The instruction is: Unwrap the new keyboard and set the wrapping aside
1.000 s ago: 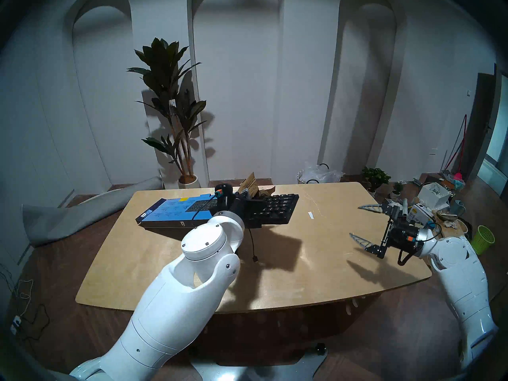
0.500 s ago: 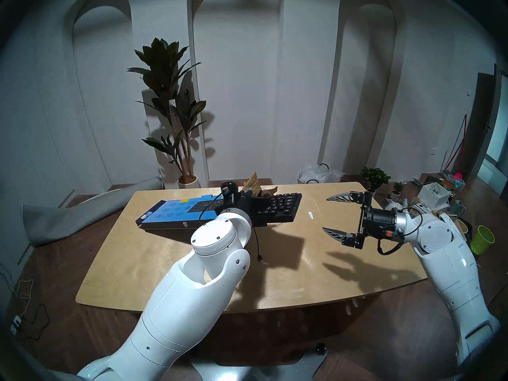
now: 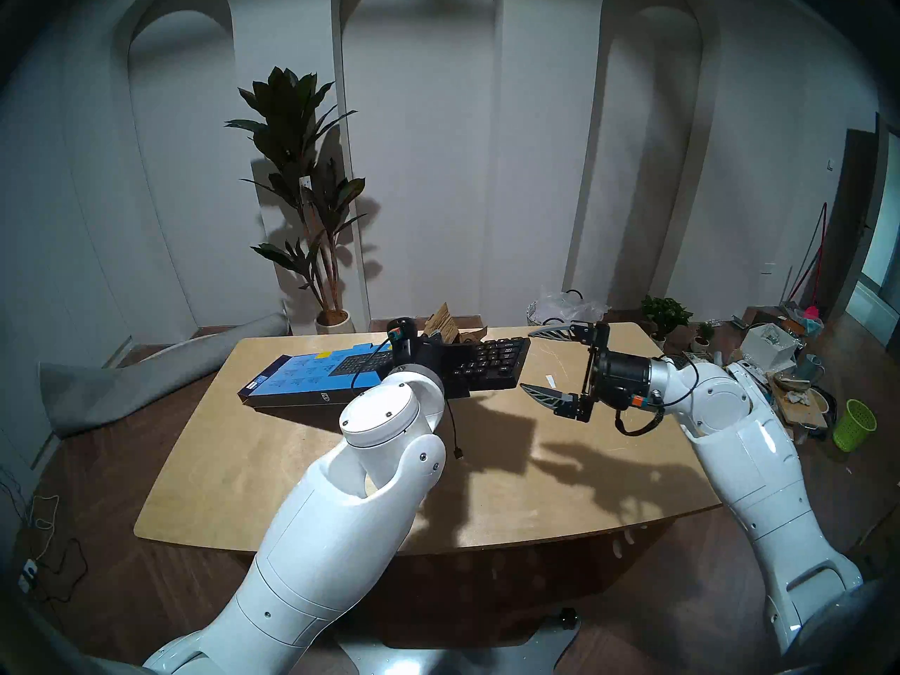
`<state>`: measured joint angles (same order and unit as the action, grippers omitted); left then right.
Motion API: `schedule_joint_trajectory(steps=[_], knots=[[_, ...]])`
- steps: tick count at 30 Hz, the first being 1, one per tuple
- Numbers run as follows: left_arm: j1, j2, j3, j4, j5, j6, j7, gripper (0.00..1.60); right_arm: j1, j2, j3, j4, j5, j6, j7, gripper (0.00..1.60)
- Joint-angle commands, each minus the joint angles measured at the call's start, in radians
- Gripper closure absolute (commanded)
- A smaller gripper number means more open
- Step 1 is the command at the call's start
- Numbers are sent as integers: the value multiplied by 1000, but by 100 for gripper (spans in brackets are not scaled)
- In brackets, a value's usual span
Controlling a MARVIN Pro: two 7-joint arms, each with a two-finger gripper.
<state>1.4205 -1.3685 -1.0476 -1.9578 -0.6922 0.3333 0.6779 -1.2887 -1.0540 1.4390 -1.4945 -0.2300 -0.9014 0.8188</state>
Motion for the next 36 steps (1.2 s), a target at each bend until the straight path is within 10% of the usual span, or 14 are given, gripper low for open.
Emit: schedule_joint_trajectory(steps=[1, 17, 20, 23, 36], knots=[[-17, -5, -14, -53, -5, -5, -3, 160, 110, -99, -23, 54, -57, -26, -21, 0], [35, 6, -3, -100, -29, 2, -11, 160, 280, -214, -112, 214, -206, -59, -34, 0], [42, 10, -3, -109, -34, 4, -14, 160, 275, -217, -118, 222, -219, -59, -43, 56], [52, 15, -3, -118, -40, 4, -17, 160, 292, -206, -150, 252, -219, -59, -56, 160], [61, 50, 11, -100, -37, -13, -42, 160, 207, -105, -192, 131, -139, -59, -120, 160]])
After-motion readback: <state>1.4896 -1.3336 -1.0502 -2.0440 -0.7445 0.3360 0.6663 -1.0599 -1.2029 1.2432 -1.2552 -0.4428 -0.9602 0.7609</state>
